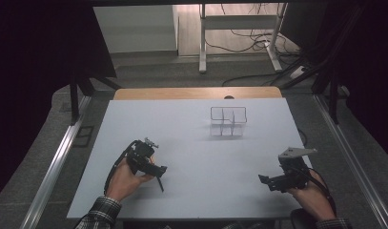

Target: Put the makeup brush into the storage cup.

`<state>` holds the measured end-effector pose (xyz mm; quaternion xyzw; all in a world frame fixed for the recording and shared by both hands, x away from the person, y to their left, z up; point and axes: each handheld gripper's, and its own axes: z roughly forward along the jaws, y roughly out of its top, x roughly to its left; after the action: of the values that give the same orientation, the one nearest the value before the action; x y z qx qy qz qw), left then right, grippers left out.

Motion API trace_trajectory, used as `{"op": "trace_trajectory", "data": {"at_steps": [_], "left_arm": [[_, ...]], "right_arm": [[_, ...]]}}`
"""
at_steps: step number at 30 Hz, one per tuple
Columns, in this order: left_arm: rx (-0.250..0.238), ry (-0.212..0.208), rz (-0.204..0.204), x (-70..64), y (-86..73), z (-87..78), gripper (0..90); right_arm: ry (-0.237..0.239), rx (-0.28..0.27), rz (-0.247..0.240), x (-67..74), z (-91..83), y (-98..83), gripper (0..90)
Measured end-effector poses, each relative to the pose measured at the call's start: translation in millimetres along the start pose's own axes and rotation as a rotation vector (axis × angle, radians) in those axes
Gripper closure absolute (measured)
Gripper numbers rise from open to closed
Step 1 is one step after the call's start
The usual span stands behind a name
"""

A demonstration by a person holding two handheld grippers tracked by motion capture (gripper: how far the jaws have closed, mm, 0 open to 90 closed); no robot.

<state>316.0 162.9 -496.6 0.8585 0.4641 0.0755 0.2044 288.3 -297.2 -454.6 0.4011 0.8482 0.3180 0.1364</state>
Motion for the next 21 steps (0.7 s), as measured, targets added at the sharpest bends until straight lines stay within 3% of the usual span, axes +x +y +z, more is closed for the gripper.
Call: {"op": "trace_trajectory", "data": {"at_steps": [7,21], "left_arm": [[0.025,-0.006,-0.018,2.6,-4.0,10.1,3.0],[0.074,0.008,-0.004,-1.9,-5.7,20.3,6.5]], "right_arm": [[0.002,0.002,-0.005,0.1,0.4,0.1,0.1],[0.004,0.006,-0.008,0.4,0.9,0.1,0.4]]}}
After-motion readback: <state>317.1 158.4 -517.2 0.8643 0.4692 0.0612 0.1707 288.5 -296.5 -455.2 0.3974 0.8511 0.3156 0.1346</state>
